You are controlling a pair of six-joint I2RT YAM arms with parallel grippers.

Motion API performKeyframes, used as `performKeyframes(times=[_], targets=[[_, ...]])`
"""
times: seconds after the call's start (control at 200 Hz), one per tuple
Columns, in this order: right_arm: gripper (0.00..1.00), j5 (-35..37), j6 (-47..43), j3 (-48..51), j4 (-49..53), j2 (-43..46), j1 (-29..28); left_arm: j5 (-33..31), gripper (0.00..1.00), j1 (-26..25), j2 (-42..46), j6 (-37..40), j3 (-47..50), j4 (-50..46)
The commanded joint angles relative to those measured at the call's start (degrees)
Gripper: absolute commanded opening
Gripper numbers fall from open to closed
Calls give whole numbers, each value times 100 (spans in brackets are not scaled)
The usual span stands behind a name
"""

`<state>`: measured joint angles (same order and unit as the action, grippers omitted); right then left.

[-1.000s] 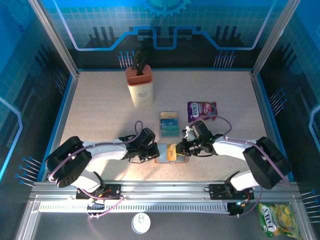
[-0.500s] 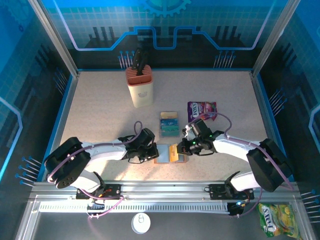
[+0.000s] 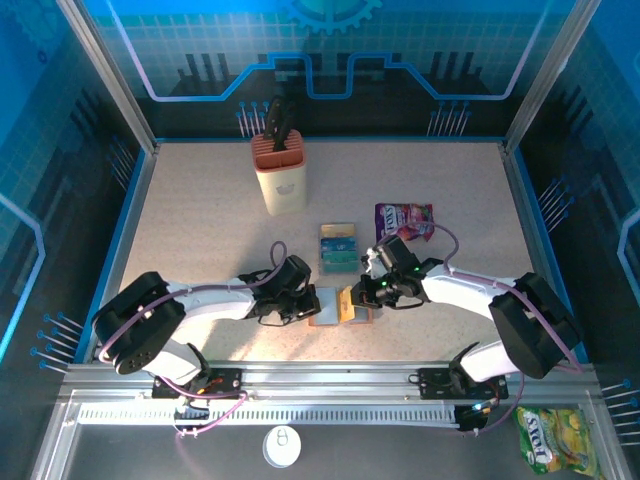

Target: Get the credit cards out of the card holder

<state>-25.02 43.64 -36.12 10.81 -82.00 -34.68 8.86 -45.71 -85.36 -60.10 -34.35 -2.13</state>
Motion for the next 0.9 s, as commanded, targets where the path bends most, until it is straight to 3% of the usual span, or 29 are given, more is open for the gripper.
performKeyframes(times=[0.0, 0.415, 0.65, 0.896], targets=[[7, 131, -58, -157, 242, 2, -128, 17, 0, -26, -83, -124, 55, -43], [4, 601, -1282, -1285, 2195, 118, -66, -226, 0, -11, 252, -134, 240, -257], [0, 1357, -3310, -2399, 3760, -86, -78, -237, 0, 18, 386, -125, 236, -307], [0, 1929, -5676, -3316, 4559, -589, -83, -235, 4, 21, 449, -99, 218, -323]])
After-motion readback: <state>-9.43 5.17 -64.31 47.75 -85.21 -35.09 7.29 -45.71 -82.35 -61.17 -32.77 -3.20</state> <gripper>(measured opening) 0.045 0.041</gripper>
